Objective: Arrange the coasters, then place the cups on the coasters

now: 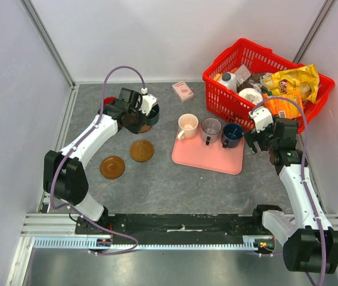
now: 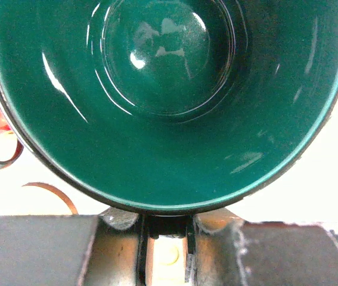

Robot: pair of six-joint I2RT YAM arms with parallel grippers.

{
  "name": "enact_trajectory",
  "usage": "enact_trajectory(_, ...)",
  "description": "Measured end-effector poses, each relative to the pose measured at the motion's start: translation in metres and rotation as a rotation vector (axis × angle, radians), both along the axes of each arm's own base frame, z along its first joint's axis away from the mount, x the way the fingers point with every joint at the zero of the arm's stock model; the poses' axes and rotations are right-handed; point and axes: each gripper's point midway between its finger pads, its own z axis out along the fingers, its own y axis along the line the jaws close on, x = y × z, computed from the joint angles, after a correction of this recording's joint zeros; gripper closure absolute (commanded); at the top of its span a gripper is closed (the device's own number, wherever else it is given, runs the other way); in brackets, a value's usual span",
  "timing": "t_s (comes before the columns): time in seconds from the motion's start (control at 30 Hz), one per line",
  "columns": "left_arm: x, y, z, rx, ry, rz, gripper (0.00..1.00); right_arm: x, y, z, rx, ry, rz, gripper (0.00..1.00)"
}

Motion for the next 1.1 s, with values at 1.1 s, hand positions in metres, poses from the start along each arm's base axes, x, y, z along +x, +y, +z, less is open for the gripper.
enact_trajectory(1.1,-0.0019,0.0012,-0.0043,0.005,0.009,0.001,0.98,-0.0002,-0.0020,0.0001,0.011,-0.001,-0.001,0.02)
